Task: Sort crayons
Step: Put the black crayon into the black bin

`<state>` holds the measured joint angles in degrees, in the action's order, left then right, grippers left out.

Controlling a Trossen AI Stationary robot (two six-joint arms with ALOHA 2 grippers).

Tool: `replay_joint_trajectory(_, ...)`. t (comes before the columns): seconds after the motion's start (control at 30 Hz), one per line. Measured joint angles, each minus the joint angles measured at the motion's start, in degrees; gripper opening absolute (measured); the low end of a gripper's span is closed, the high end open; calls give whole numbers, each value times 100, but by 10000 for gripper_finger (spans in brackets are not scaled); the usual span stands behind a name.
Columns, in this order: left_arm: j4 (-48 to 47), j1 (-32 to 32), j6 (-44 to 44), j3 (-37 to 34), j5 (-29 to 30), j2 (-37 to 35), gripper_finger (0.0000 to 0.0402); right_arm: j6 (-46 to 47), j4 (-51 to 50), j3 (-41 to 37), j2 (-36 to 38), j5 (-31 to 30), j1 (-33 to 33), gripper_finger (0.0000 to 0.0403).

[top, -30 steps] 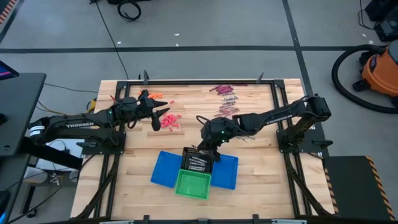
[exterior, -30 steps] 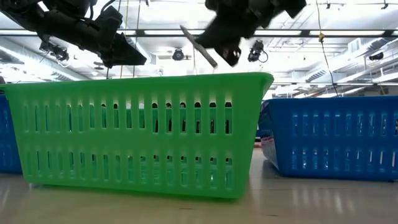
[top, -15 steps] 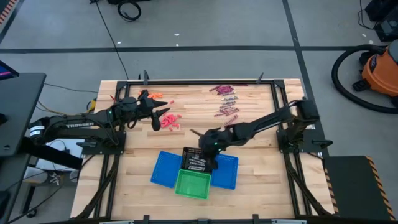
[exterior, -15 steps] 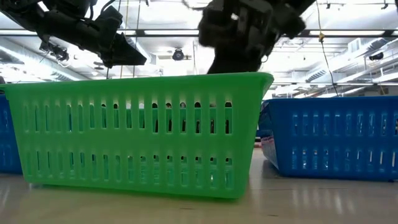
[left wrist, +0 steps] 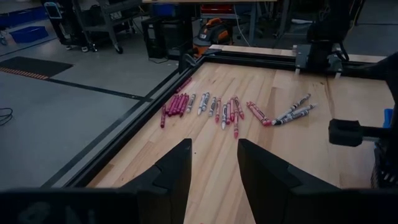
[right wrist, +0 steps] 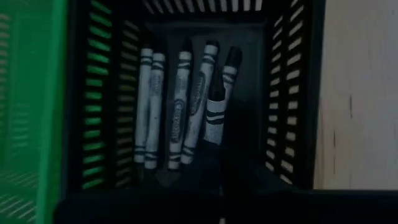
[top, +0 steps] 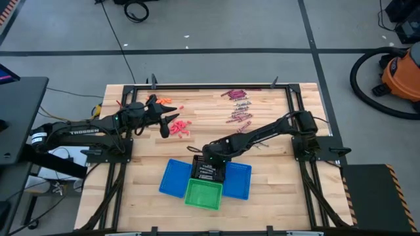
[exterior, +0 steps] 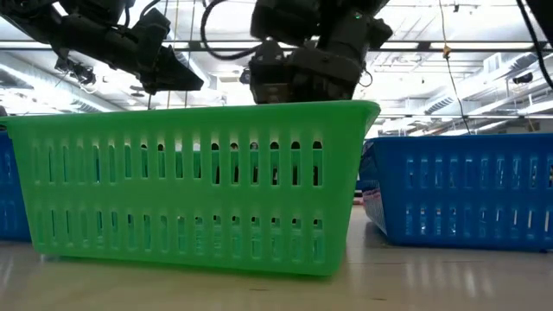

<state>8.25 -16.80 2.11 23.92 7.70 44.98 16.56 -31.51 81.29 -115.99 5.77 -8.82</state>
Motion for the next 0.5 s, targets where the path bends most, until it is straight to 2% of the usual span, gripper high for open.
replay_joint_trajectory(0.23, -34, 0, 0, 0, 0, 0, 141, -9, -106, 106, -112, 17, 4, 44)
replay_joint_trajectory(0.5, -43, 0, 0, 0, 0, 1, 141, -13, -148, 106, 134, -1, 71, 75)
